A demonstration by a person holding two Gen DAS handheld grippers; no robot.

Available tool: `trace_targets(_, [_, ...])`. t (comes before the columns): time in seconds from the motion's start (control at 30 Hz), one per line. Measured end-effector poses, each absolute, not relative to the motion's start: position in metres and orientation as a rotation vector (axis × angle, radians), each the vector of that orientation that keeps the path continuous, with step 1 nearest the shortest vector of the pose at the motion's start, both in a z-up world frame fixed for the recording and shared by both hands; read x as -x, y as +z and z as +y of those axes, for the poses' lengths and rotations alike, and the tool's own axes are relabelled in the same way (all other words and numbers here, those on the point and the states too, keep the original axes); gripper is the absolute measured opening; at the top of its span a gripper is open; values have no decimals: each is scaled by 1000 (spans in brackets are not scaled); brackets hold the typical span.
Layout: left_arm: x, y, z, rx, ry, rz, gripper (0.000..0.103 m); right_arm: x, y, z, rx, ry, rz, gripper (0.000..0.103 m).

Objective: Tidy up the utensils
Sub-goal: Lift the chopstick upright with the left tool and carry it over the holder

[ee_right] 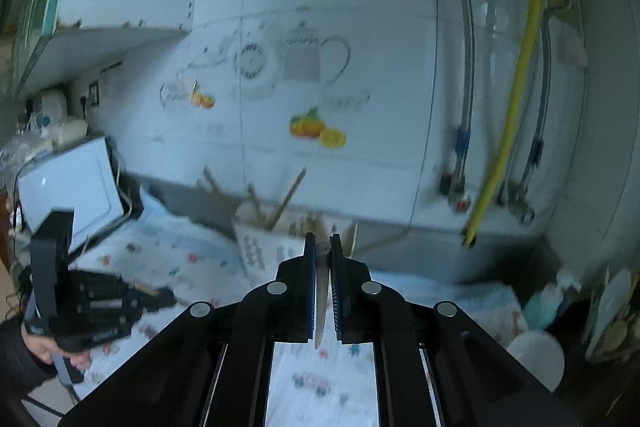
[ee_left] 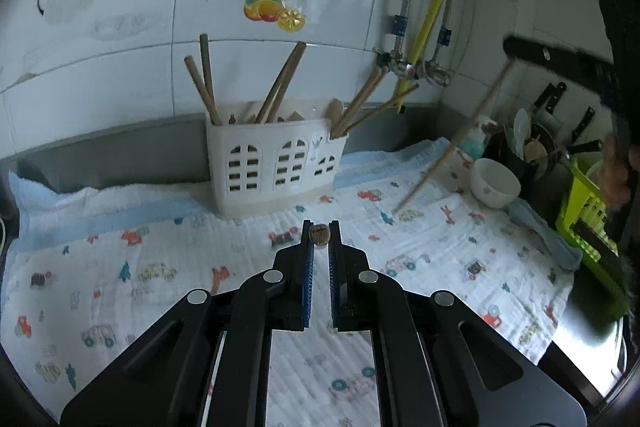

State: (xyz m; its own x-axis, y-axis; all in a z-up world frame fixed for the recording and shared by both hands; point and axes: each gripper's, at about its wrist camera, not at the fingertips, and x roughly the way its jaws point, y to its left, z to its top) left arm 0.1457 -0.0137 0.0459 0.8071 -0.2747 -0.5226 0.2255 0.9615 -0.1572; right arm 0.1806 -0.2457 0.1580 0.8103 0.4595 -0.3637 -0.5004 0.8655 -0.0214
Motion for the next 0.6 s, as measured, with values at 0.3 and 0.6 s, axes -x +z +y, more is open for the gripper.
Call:
trace_targets(0.3, [-173,76,-12,49,-261,529,5,-235,197,-225,135,469,297,7])
trace_targets(0.6, [-189,112,-4,21,-235,460,5,-278,196,-204,129,476,301,7])
